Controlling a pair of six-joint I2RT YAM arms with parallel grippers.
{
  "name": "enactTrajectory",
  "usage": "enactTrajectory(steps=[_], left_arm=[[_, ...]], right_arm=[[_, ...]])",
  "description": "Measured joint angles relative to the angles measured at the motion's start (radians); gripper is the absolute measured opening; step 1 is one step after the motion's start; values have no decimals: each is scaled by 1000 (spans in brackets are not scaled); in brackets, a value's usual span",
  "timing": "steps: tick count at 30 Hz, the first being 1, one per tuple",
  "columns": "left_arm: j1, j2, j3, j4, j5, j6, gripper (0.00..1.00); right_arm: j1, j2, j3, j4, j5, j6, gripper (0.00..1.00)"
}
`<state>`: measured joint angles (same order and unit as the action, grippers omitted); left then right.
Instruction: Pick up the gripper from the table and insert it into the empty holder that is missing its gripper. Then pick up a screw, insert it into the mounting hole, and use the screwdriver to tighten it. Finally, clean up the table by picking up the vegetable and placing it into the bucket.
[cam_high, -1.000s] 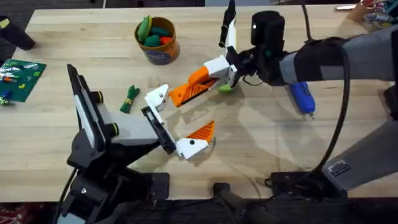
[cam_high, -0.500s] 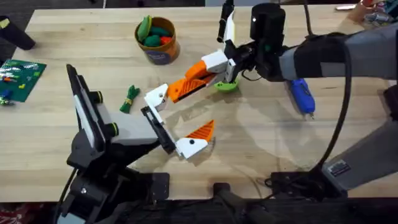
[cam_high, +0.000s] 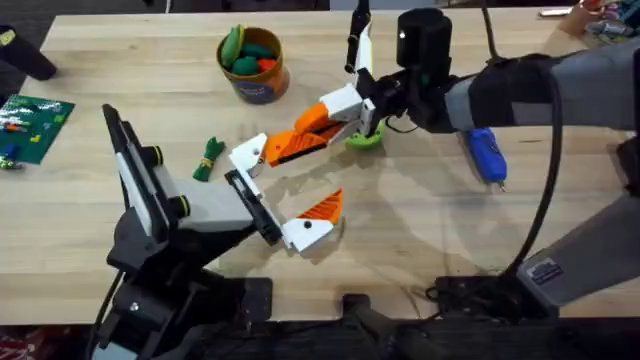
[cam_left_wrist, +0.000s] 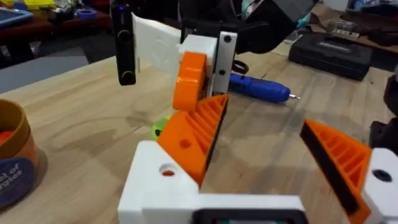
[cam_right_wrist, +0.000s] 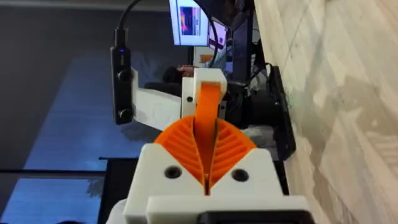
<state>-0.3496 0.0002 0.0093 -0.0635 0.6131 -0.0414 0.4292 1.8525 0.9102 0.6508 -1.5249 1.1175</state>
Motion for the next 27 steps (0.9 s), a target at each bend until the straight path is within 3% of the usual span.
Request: enactTrajectory(steps=[19, 27], left_arm=[[2, 0, 0, 0, -11, 1, 984], [2, 0, 1, -4, 0, -26, 984]], right_arm=[[35, 1, 2, -26, 0, -54, 24], [28, 56, 15, -21, 0, -73, 24]])
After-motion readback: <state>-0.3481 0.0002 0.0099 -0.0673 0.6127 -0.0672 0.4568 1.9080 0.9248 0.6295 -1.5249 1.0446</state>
